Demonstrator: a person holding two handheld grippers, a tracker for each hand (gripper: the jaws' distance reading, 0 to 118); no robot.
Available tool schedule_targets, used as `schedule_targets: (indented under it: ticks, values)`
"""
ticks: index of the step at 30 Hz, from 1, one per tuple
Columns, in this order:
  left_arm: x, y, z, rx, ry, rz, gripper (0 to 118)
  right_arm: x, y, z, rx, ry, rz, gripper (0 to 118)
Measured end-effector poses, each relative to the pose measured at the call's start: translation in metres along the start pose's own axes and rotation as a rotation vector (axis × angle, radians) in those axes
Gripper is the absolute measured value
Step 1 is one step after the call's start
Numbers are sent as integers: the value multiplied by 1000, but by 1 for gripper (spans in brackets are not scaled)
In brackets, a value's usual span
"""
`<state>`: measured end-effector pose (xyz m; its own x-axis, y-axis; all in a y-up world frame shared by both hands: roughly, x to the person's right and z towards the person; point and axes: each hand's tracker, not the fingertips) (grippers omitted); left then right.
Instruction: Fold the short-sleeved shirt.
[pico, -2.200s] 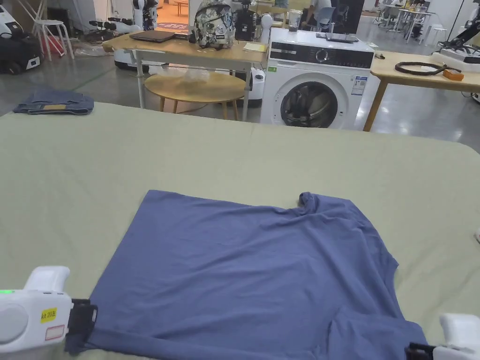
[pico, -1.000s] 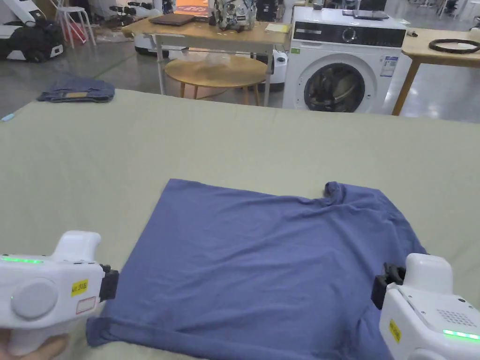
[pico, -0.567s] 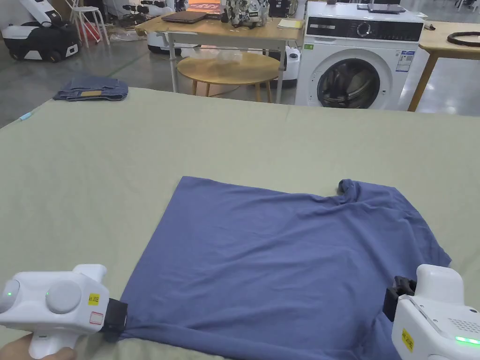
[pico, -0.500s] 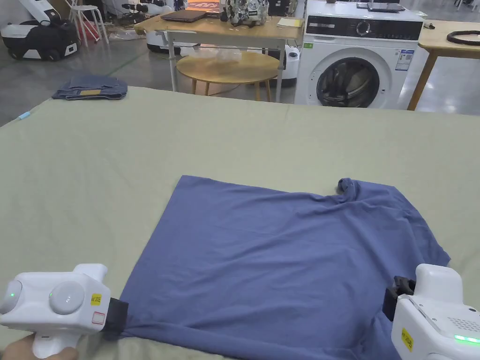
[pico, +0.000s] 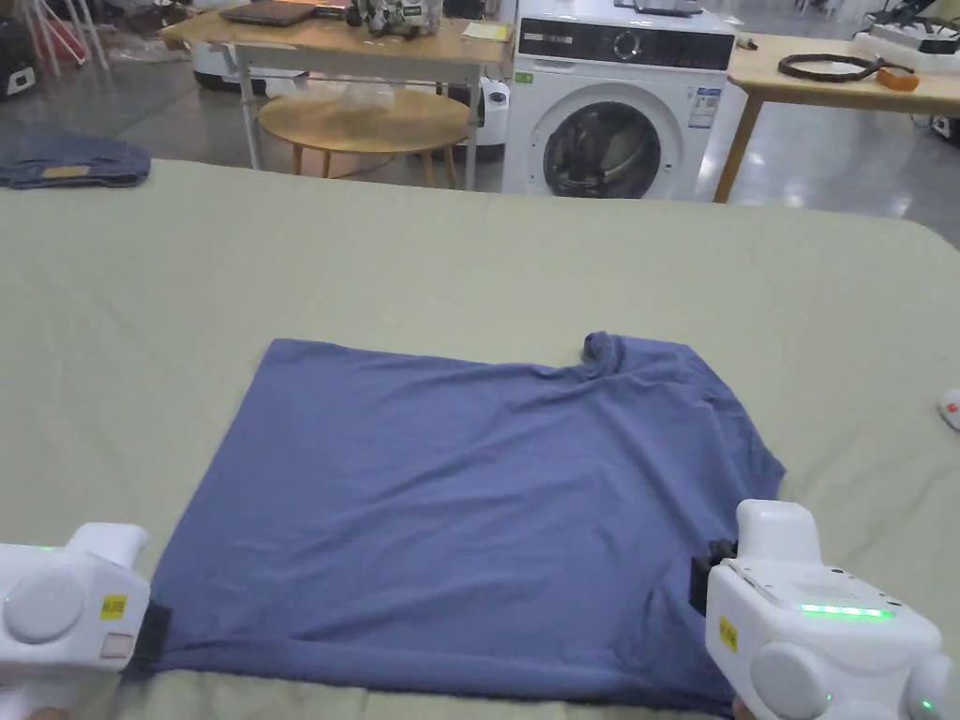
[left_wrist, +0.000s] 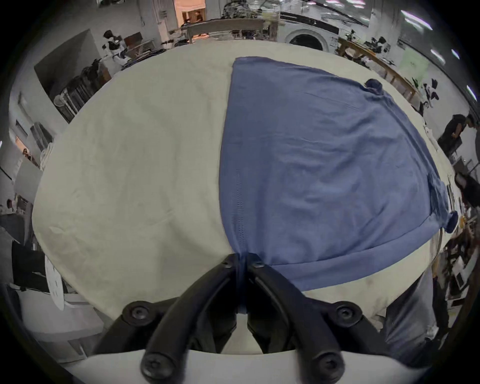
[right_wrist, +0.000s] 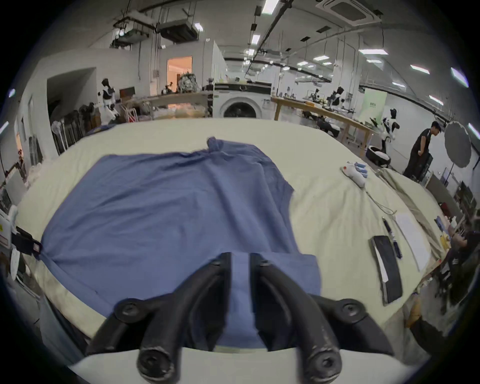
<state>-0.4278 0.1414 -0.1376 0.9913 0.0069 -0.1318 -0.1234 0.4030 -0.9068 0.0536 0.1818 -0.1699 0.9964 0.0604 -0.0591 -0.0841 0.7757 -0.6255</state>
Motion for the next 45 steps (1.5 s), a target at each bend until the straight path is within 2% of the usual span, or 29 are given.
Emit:
schedule_targets:
  ticks: [2,3,11,12,15,16,17,18,20,22,24,31,38,45]
  values:
    - [-2,-3,7,10,-16,20,0,9,1,1,-46,-40,25,54]
    - [-2,-4,8,16,-21,26,0,16,2,3,-72,-47,27,65]
    - [0,-8,10,24,-26,40,0,67,-14,-6,-313,-47,12,67]
    - [0,-9,9,24,-23,39,0,70,-20,-11,-354,-47,15,67]
    - [-2,-10,8,26,-24,43,0,71,-39,-25,-459,-58,14,43]
    - [-2,-11,9,26,-25,45,0,72,-45,-29,-480,-47,-3,31]
    - [-4,-10,7,27,-26,48,0,73,-51,-31,-483,-27,-25,13]
    - [-4,-10,8,28,-28,51,0,74,-52,-30,-449,8,-63,10]
    - [-5,-12,9,30,-29,54,0,71,-50,-26,-429,-10,-49,10]
    - [-4,-11,9,33,-27,46,0,70,-47,-24,-409,60,-88,9]
    - [-5,-11,13,41,-27,37,0,71,-45,-22,-393,23,-40,9]
    - [-15,11,37,155,-93,80,0,74,-6,3,-255,61,-73,9]
    - [-14,71,47,236,-100,63,0,79,50,-14,-186,66,-92,9]
    - [-10,148,21,279,-88,76,0,76,96,-64,-184,75,-135,9]
